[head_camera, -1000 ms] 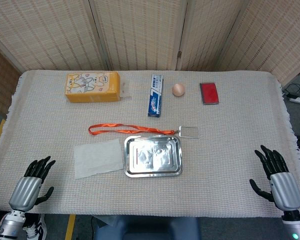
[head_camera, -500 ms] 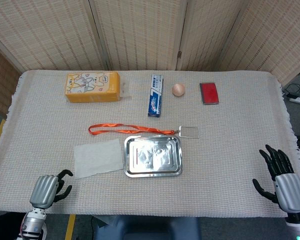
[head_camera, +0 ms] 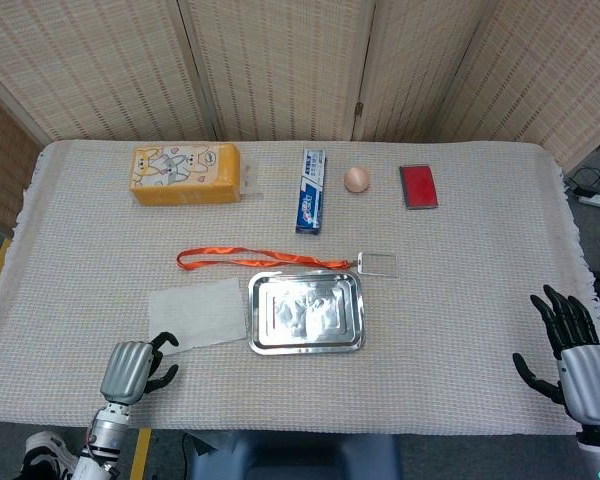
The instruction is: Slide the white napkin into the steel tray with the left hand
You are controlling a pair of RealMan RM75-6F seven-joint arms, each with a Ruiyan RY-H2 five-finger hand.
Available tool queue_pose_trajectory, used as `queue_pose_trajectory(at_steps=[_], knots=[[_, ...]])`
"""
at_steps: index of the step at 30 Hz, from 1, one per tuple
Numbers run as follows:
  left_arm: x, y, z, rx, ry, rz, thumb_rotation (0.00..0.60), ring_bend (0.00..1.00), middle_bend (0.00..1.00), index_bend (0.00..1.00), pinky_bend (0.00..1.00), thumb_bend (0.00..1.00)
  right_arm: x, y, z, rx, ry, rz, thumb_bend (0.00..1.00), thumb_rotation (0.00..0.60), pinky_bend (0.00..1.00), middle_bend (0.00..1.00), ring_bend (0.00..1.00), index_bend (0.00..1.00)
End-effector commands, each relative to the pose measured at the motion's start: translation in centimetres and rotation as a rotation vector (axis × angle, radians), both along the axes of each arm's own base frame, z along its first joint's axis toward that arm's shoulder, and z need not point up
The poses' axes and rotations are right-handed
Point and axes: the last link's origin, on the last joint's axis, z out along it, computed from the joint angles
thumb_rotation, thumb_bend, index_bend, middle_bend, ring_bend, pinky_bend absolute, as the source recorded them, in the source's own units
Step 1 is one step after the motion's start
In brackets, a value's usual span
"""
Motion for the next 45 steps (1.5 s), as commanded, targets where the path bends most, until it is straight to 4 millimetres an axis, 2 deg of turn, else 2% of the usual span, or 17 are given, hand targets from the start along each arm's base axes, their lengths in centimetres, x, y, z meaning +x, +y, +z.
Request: queue_pose_trajectory(at_steps=[1,5,20,37,45], knots=[[0.5,0.3,-0.8,0.004,0.008,-0.009,0.600,1.00,1.00,0.47,1.00,0.32,0.0,0.0,0.6,-0.029,-0.007,0.003,0.38,0.600,0.00,0.00,0.00,0.00],[1.0,0.7,-1.9,-0.006,0.039,-0.011,0.600,1.00,1.00,0.49,1.00,0.32,0.1,0.2,1.9,-0.082,-0.031,0.011,0.38,0.600,0.00,0.00,0.00,0.00],[1.4,2.1,-4.3,-0.003,0.099,-0.016,0.600,1.00,1.00,0.45,1.00,0.32,0.0,0.2,2.1,-0.082,-0.039,0.011,0.38,0.600,0.00,0.00,0.00,0.00],[1.4,3.2,-6.0,0.003,0.141,-0.030,0.600,1.00,1.00,0.43,1.00,0.33,-0.1,0.1,2.4,-0.089,-0.047,0.008,0.38,0.600,0.00,0.00,0.00,0.00],[1.2,3.4,-6.2,-0.001,0.148,-0.033,0.600,1.00,1.00,0.44,1.00,0.36,-0.1,0.0,2.4,-0.088,-0.046,0.005,0.38,0.600,0.00,0.00,0.00,0.00]])
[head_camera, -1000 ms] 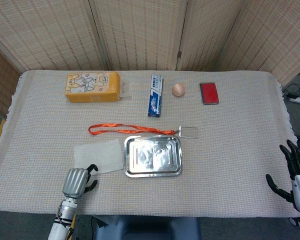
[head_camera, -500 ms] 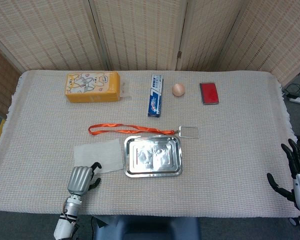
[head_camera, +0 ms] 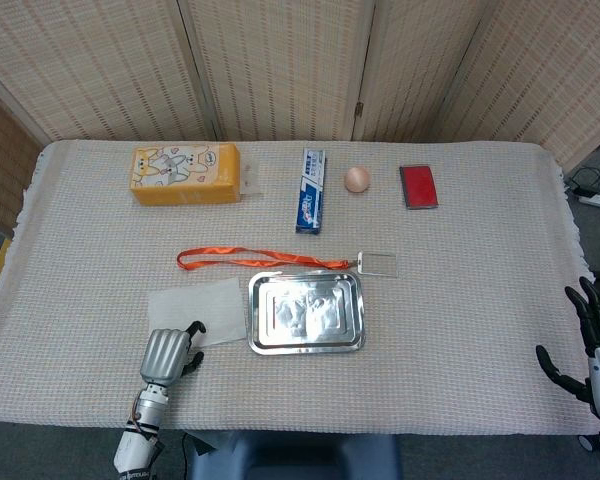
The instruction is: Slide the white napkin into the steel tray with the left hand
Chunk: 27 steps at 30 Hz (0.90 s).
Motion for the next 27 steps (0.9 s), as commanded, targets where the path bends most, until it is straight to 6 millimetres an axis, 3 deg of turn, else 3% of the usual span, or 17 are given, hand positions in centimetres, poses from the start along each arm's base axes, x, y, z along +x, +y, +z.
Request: queue_pose_trajectory(at_steps=[1,7,19,27], knots=[[-0.1,0.1,0.0,0.002,0.000,-0.001,0.600,1.00,1.00,0.44,1.00,0.38,0.0,0.0,-0.1,0.002,0.001,-0.001,0.38,0.600,0.00,0.00,0.00,0.00],[-0.3,0.4,-0.2,0.014,-0.005,-0.006,0.600,1.00,1.00,0.46,1.00,0.47,0.0,-0.1,-0.2,0.005,0.004,-0.002,0.38,0.600,0.00,0.00,0.00,0.00],[-0.8,1.0,-0.5,0.024,0.000,0.009,0.600,1.00,1.00,0.48,1.00,0.47,-0.1,-0.4,-0.4,0.013,0.008,-0.009,0.38,0.600,0.00,0.00,0.00,0.00],[-0.9,1.2,-0.5,0.053,-0.012,0.001,0.600,1.00,1.00,0.57,1.00,0.52,-0.1,-0.4,-0.5,0.016,0.008,-0.011,0.38,0.600,0.00,0.00,0.00,0.00]])
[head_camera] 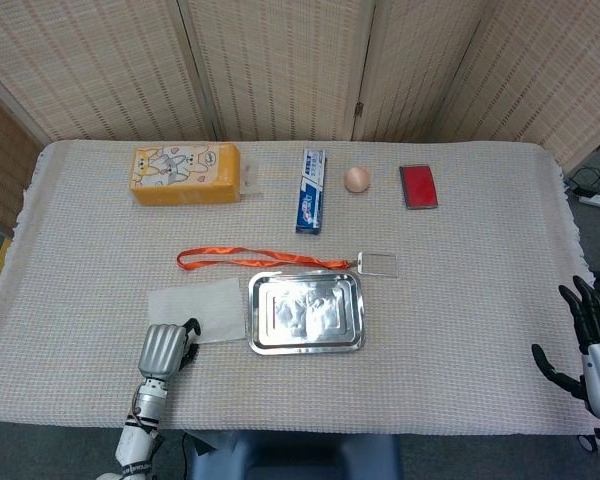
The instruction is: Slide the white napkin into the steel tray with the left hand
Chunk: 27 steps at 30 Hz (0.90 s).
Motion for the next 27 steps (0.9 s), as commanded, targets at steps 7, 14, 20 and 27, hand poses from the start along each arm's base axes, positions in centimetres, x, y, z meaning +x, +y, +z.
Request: queue_pose_trajectory(at_steps=[7,14,20,27], knots=[[-0.1,0.2,0.1,0.029,-0.010,-0.012,0.600,1.00,1.00,0.60,1.00,0.54,0.0,0.0,0.0,0.005,0.001,-0.003,0.38,0.600,0.00,0.00,0.00,0.00],[0.1,0.3,0.9,0.071,-0.012,-0.039,0.600,1.00,1.00,0.60,1.00,0.55,0.0,0.0,0.0,0.006,-0.001,-0.004,0.38,0.600,0.00,0.00,0.00,0.00],[1.4,0.8,2.4,0.137,-0.001,-0.096,0.600,1.00,1.00,0.60,1.00,0.55,0.2,0.0,0.0,0.010,-0.010,0.002,0.38,0.600,0.00,0.00,0.00,0.00],[3.5,1.6,3.7,0.204,0.010,-0.147,0.600,1.00,1.00,0.58,1.00,0.55,0.5,0.5,0.5,-0.001,-0.030,0.022,0.38,0.600,0.00,0.00,0.00,0.00]])
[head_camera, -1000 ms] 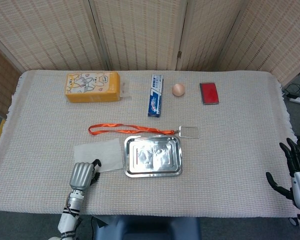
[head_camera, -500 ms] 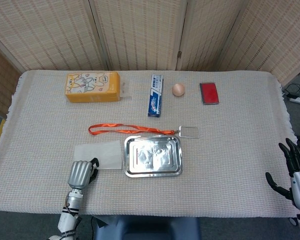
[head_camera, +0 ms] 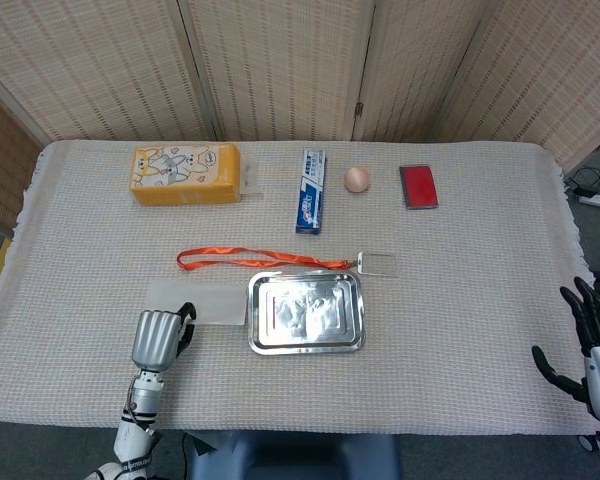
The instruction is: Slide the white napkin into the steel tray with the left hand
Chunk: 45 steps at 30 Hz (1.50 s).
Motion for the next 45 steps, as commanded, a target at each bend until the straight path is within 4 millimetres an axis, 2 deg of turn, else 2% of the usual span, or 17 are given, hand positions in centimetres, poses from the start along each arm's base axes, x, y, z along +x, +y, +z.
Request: queue_pose_trajectory(at_steps=[1,12,19,36,42,45], knots=[[1.1,0.4,0.7,0.033,-0.003,-0.029,0.600,1.00,1.00,0.57,1.00,0.55,0.1,0.1,0.1,0.002,-0.006,0.005,0.38,0.600,0.00,0.00,0.00,0.00],[5.8,0.5,0.6,0.036,0.000,-0.130,0.600,1.00,1.00,0.56,1.00,0.55,0.3,0.8,0.8,0.005,-0.038,0.023,0.38,0.600,0.00,0.00,0.00,0.00],[7.3,0.9,0.9,0.049,0.007,-0.145,0.600,1.00,1.00,0.56,1.00,0.55,0.2,1.1,1.6,-0.013,-0.056,0.024,0.38,0.600,0.00,0.00,0.00,0.00],[8.2,-0.7,-4.0,-0.085,0.009,-0.155,0.600,1.00,1.00,0.57,1.00,0.55,0.4,1.7,3.2,-0.030,-0.109,0.060,0.38,0.600,0.00,0.00,0.00,0.00],[7.7,-1.0,-3.9,-0.086,0.004,-0.154,0.600,1.00,1.00,0.56,1.00,0.55,0.4,1.7,3.2,-0.032,-0.107,0.059,0.38,0.600,0.00,0.00,0.00,0.00],[6.9,-1.2,-3.9,-0.155,0.021,-0.117,0.600,1.00,1.00,0.51,1.00,0.55,0.4,1.6,2.9,-0.023,-0.103,0.056,0.38,0.600,0.00,0.00,0.00,0.00]])
